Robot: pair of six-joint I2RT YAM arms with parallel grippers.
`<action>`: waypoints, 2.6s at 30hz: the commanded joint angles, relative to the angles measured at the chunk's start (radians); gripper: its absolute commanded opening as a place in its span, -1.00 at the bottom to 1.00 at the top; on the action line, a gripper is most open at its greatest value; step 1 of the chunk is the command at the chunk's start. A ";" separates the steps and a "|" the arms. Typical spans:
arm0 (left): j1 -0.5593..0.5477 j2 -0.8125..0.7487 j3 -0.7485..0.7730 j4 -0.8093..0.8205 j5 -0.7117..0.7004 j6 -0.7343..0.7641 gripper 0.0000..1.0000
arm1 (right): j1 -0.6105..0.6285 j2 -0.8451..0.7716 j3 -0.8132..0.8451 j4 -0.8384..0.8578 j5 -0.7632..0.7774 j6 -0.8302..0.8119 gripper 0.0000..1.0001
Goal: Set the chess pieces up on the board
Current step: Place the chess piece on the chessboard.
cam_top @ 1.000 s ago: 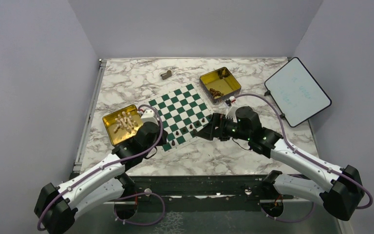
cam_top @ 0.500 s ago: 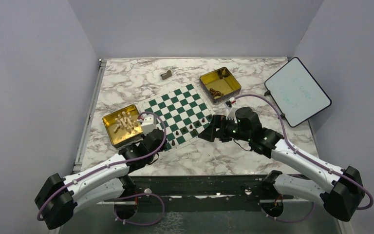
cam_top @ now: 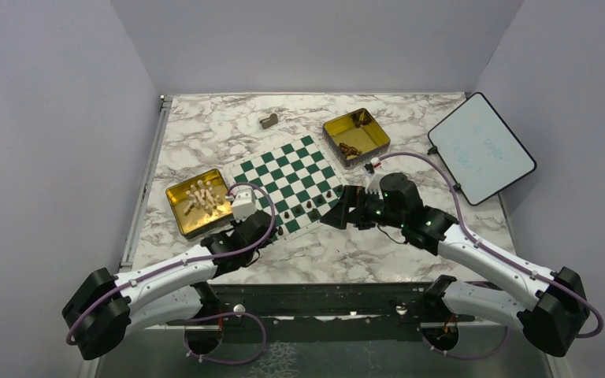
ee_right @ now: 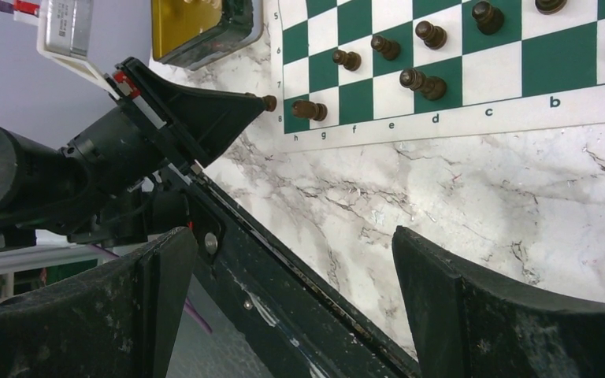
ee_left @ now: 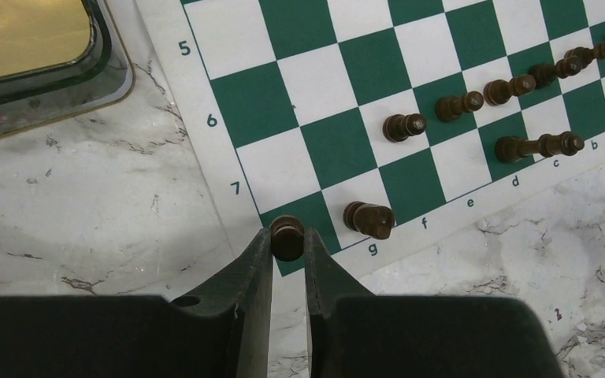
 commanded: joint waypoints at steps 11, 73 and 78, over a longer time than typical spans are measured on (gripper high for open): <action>-0.059 0.076 0.016 0.024 -0.045 -0.056 -0.89 | 0.004 -0.011 0.046 -0.018 0.035 -0.023 1.00; -0.080 0.137 0.005 0.053 -0.055 -0.112 -0.37 | 0.004 -0.076 0.016 -0.053 0.085 -0.037 1.00; -0.080 0.109 0.017 0.020 -0.081 -0.109 -0.12 | 0.003 -0.075 0.012 -0.050 0.082 -0.036 1.00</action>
